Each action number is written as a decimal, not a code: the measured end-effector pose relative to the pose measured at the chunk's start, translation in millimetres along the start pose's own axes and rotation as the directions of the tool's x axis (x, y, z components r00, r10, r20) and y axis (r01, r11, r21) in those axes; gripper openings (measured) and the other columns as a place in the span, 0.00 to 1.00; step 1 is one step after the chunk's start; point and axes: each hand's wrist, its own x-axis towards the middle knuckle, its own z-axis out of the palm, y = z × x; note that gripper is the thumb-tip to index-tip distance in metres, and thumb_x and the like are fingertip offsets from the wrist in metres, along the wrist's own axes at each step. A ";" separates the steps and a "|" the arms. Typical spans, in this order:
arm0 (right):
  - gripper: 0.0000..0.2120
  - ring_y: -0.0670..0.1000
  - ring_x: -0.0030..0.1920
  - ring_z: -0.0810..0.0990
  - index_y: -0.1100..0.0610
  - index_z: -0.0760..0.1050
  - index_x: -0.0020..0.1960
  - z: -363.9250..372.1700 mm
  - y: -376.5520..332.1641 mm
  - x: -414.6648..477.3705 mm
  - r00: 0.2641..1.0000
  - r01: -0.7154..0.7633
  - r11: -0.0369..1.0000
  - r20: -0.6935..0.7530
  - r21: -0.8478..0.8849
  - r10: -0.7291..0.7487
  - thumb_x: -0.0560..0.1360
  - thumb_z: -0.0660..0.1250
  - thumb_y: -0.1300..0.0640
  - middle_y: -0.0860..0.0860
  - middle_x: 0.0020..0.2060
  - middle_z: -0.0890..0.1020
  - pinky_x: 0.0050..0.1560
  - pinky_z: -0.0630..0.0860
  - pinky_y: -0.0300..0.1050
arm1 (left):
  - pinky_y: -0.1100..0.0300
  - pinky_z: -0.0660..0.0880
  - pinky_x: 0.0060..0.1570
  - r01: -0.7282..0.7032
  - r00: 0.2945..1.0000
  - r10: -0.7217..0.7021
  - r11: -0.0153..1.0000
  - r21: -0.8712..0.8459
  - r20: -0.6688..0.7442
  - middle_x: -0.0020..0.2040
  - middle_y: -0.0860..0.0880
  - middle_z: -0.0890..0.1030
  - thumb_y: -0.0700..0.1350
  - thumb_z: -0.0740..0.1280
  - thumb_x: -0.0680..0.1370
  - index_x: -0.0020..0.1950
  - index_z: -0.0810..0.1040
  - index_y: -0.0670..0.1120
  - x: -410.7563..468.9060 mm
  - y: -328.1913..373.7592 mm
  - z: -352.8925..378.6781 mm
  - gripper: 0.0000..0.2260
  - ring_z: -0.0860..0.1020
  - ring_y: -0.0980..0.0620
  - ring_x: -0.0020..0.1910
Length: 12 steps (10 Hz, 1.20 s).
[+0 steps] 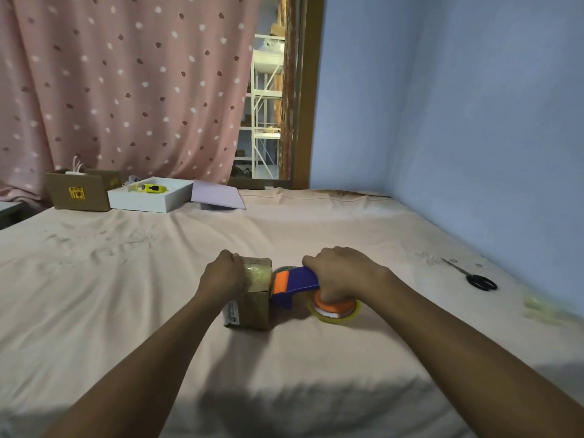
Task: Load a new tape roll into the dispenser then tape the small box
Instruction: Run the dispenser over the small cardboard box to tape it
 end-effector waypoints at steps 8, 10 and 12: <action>0.28 0.57 0.46 0.77 0.51 0.69 0.60 -5.8 -20.2 11.3 0.986 -0.078 0.997 0.150 -0.009 0.078 0.68 0.73 0.37 0.51 0.47 0.77 0.43 0.71 0.49 | 0.48 0.68 0.49 -0.378 0.911 0.247 0.821 0.427 0.331 0.55 0.49 0.68 0.65 0.56 0.74 0.56 0.72 0.52 -5.3 18.3 -1.7 0.21 0.62 0.47 0.58; 0.30 0.56 0.47 0.78 0.48 0.67 0.54 9.5 -23.5 8.8 0.990 -0.134 0.985 0.066 0.112 0.127 0.63 0.73 0.32 0.50 0.47 0.78 0.43 0.70 0.48 | 0.44 0.71 0.54 -0.367 0.917 0.248 0.832 0.416 0.313 0.63 0.48 0.70 0.66 0.57 0.72 0.69 0.71 0.48 -6.2 17.4 0.0 0.31 0.67 0.42 0.65; 0.29 0.57 0.47 0.76 0.47 0.69 0.58 8.9 -21.1 2.0 0.987 -0.158 0.981 0.046 0.109 0.154 0.65 0.72 0.33 0.51 0.49 0.78 0.44 0.70 0.48 | 0.44 0.74 0.55 -0.346 0.921 0.238 0.865 0.364 0.310 0.62 0.44 0.69 0.59 0.58 0.77 0.67 0.71 0.52 -11.1 18.1 -5.4 0.22 0.66 0.39 0.64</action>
